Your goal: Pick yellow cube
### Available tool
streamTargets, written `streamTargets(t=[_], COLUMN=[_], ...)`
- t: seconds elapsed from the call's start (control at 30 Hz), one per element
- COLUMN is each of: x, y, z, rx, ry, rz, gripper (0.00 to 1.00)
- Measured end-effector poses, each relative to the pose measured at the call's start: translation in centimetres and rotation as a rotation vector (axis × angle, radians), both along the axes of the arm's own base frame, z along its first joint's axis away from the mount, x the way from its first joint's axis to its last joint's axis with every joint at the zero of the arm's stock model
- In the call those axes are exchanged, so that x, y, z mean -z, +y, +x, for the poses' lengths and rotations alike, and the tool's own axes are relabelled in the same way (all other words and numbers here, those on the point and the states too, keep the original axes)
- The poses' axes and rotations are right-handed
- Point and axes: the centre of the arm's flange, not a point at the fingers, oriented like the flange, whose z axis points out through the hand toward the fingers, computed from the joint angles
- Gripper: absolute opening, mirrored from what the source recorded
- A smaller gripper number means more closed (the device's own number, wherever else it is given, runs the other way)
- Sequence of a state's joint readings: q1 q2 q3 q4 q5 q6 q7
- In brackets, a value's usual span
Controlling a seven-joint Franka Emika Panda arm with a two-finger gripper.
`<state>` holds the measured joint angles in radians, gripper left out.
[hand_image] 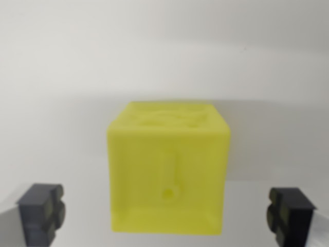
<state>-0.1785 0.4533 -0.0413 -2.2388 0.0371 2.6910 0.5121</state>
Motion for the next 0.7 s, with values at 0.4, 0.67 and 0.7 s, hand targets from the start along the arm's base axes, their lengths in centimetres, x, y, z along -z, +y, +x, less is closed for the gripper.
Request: streamTargets(t=[0.4,0.67,0.7], x=[2.8,4.7,4.8], y=[-0.1,-0.1,-0.1], z=[-0.1,-0.1,-0.1], rx=[-0.001,-0.003,-0.003], ry=[0.001,0.001,0.001], rz=[0.001,0.001,0.002], gripper=[1.0,1.0,1.0])
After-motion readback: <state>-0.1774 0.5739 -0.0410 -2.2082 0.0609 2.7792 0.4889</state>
